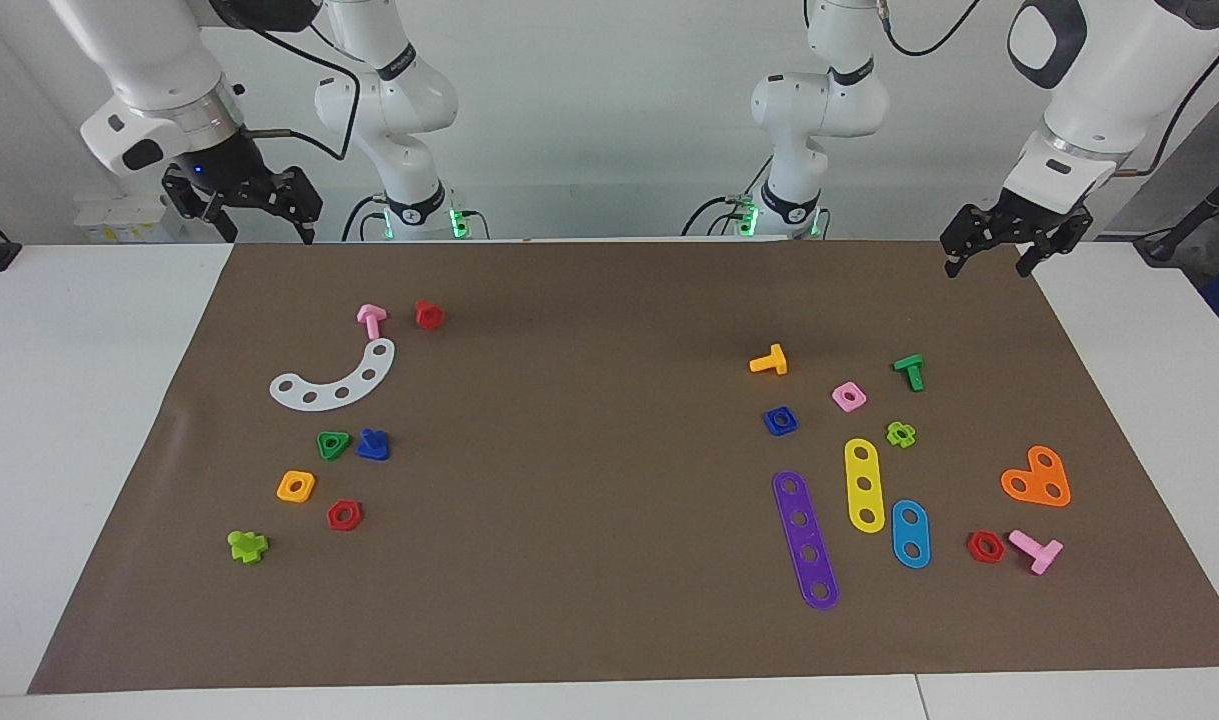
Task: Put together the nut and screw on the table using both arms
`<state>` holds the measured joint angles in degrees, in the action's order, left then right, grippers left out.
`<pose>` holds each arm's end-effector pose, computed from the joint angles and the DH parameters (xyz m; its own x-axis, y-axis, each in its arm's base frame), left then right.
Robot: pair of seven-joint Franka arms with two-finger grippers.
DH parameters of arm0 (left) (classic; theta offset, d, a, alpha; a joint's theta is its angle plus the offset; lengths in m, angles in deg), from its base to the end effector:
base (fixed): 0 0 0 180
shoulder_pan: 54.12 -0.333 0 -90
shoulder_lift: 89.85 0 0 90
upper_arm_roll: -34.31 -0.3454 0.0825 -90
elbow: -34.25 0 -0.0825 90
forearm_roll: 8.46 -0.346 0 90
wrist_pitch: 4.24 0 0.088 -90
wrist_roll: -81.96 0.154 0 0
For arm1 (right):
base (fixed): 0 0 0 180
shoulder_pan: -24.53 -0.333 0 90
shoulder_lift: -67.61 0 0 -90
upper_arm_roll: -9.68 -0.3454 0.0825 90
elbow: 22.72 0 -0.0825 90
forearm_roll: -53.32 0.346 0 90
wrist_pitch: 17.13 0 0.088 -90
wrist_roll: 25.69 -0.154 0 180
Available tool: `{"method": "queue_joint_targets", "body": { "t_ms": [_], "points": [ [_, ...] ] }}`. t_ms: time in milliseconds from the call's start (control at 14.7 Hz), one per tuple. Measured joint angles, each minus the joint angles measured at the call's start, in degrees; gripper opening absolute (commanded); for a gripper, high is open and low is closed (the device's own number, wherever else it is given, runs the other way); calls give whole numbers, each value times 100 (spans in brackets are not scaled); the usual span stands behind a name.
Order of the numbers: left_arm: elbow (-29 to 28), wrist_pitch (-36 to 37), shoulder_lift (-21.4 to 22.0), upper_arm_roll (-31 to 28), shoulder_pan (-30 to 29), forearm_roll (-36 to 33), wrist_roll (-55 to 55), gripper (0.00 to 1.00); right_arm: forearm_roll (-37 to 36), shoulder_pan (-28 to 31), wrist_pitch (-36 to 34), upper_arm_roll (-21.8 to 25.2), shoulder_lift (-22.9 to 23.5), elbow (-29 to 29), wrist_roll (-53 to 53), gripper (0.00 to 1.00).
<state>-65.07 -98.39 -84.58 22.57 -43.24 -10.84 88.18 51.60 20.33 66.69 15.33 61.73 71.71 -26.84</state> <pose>0.4900 0.0178 0.5876 0.9953 -0.0972 -0.0026 -0.0973 -0.9950 -0.0226 0.4653 -0.0193 0.6153 0.9955 -0.0472 -0.0825 -0.0455 -0.9987 0.0216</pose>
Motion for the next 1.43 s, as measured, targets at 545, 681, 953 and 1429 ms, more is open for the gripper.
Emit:
{"method": "queue_joint_targets", "body": {
  "t_ms": [545,681,953,1429],
  "points": [
    [0,-14,0,5,0,0,0,100,0,-13,145,-2,-3,89,2,100],
    [-1,-62,0,13,3,0,0,100,2,-16,286,-4,-4,167,76,100],
    [-73,-158,-137,70,50,165,-81,99,207,-9,1261,-4,20,662,677,100],
    [-328,-1645,-1423,124,913,538,-1698,90,276,-178,3768,-14,1017,2050,1973,100]
  ]
}}
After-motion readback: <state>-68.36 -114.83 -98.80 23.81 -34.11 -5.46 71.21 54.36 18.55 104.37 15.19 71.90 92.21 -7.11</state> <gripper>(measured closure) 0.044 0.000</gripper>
